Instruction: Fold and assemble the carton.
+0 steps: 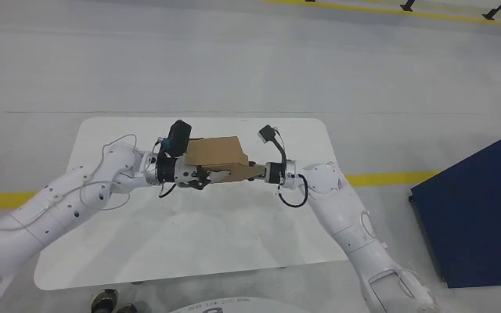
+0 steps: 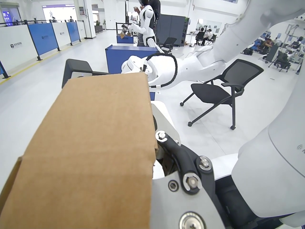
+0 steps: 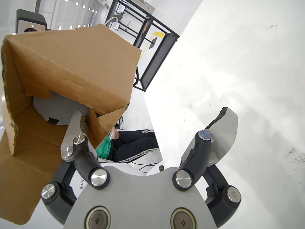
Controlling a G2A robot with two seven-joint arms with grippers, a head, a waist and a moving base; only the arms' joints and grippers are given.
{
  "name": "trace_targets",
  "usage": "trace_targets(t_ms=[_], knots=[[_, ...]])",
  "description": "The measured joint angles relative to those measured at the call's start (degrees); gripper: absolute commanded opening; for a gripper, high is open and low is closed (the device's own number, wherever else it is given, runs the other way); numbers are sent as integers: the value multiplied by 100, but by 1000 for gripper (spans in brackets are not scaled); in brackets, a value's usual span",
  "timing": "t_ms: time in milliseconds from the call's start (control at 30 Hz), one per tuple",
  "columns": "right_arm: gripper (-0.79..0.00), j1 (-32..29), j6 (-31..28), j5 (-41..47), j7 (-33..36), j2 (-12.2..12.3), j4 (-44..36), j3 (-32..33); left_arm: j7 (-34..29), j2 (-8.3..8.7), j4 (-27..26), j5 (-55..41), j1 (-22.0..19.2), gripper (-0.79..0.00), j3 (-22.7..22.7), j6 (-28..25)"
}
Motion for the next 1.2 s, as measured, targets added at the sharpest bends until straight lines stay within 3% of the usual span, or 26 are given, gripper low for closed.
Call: trace_targets(t_ms=[467,667,867,1200], knots=[[0,-691,-981,1522,306,170,349,1045,358,120,128,220,22,-785,-182,0],[0,-972,-1199,1556,516,213,97,1189,215,123,157,295,68,-785,-271,0],[0,-1041,-1035,1062,321,211,-231,1050,-88,79,157,336,140,-785,-439,2],[0,-700,-298,192,-630,134,-208,655,-442,28,-52,328,308,-785,-625,0]])
